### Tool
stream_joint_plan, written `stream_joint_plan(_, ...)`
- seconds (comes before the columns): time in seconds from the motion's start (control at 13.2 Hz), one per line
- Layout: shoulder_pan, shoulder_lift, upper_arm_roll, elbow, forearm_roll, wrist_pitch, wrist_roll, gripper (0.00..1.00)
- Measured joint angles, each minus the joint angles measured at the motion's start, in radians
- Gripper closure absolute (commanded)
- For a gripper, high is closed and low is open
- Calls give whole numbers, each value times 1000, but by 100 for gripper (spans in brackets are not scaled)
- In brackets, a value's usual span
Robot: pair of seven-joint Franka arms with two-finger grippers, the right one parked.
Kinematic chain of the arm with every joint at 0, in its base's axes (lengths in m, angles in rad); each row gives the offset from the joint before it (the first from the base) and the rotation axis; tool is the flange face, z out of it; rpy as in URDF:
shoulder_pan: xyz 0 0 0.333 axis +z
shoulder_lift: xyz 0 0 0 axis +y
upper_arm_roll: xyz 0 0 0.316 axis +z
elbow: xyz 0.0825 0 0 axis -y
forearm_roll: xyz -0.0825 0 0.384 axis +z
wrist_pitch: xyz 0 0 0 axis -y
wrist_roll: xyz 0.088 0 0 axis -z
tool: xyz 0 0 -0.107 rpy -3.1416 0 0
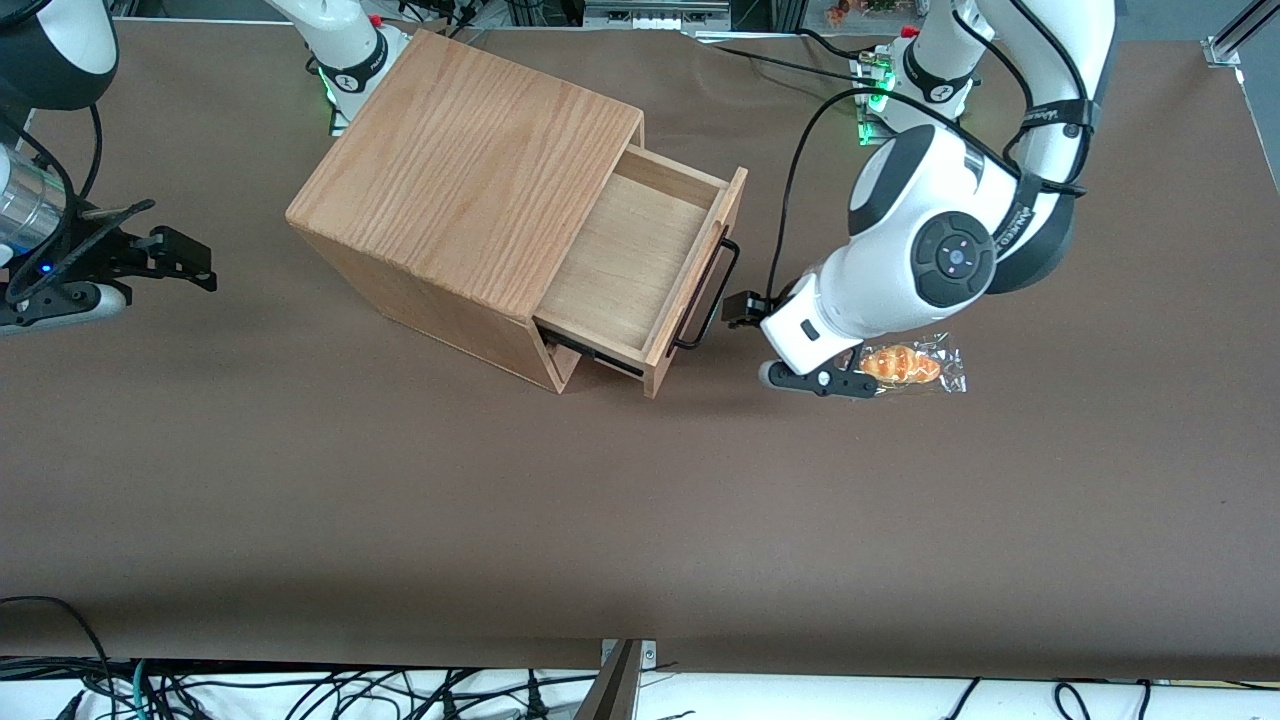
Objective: Open top drawer with left arm
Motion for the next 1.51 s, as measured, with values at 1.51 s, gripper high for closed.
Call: stream_joint_plan(1.51, 367, -319, 17, -142, 319, -198, 462, 0)
